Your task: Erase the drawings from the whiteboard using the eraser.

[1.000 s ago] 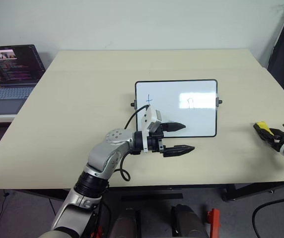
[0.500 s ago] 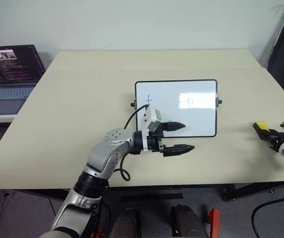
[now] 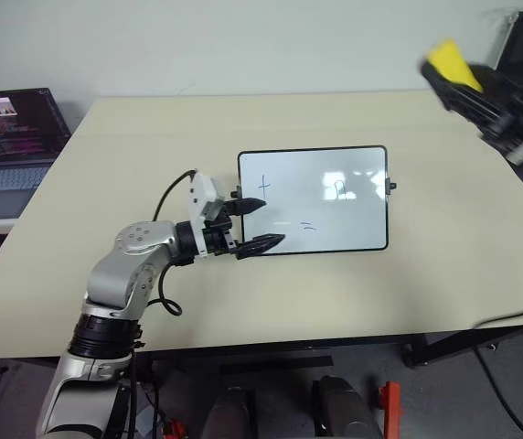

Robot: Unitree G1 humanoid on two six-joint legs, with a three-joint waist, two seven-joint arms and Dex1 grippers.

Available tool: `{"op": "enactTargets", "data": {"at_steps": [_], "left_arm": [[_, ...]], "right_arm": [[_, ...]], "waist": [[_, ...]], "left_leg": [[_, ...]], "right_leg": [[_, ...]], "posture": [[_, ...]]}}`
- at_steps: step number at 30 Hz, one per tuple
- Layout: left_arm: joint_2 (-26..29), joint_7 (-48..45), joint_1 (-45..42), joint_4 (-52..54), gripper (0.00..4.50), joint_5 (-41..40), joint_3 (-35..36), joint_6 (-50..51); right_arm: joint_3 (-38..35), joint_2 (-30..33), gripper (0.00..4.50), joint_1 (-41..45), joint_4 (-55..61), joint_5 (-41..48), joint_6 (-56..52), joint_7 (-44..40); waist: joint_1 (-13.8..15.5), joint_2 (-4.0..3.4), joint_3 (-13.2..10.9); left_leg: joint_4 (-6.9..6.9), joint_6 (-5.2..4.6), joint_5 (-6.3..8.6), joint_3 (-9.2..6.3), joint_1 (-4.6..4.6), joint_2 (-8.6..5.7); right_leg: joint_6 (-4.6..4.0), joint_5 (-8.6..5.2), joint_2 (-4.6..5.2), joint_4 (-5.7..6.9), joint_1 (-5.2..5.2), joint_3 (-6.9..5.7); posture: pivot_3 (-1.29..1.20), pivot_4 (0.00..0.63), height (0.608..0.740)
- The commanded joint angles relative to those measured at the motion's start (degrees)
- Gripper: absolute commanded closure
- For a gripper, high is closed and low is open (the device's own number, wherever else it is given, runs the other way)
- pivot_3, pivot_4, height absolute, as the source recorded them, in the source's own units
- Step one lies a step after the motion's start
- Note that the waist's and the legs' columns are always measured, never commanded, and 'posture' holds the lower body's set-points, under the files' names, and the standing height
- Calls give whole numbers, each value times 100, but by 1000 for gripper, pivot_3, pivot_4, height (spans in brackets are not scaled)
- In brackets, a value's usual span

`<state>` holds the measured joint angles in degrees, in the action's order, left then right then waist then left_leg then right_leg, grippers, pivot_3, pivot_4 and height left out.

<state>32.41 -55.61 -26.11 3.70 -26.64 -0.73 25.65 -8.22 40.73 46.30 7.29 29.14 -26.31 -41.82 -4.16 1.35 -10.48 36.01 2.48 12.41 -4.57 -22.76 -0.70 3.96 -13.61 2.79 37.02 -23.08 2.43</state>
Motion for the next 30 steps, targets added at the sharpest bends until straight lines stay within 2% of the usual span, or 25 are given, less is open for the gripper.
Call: {"op": "enactTargets", "data": {"at_steps": [1, 6, 13, 22, 30], "left_arm": [[117, 114, 202, 18, 0, 95, 291, -244], [202, 321, 781, 363, 0, 150, 464, -277], [96, 698, 1203, 737, 0, 172, 579, -373], [142, 862, 1225, 973, 0, 144, 771, -635], [306, 756, 1440, 1505, 0, -343, 1138, -431]], "right_arm": [[1050, -664, 3433, 433, -519, -747, 619, -159], [2080, -1503, 3434, 968, -1972, -2018, 2348, -316], [2403, -2257, 3434, 1562, -4145, -2784, 4087, -415], [2223, -2592, 3452, 2117, -6261, -3199, 4973, -194], [2070, -2586, 3452, 2500, -7207, -3422, 5258, -11]], "waist": [[68, 0, -5], [201, -2, -12], [244, -2, -13], [198, -6, -15], [117, -7, -16]], "left_leg": [[1, 0, 0, 3, -6, -2], [-1, 4, 2, 6, -28, -3], [-6, 23, 13, 2, -25, -7], [-6, 23, 13, 5, -16, 1], [-9, 23, 14, 5, -16, 3]], "right_leg": [[0, 2, 3, -2, -6, 4], [-24, 20, 20, -3, -31, 3], [-31, 17, 17, -1, -31, -4], [-38, 14, 6, 7, -28, -2], [-39, 14, 4, 6, -28, -1]], "posture": [[0, 150, 740], [0, 150, 740], [0, 150, 740], [0, 150, 740], [0, 150, 740]]}}
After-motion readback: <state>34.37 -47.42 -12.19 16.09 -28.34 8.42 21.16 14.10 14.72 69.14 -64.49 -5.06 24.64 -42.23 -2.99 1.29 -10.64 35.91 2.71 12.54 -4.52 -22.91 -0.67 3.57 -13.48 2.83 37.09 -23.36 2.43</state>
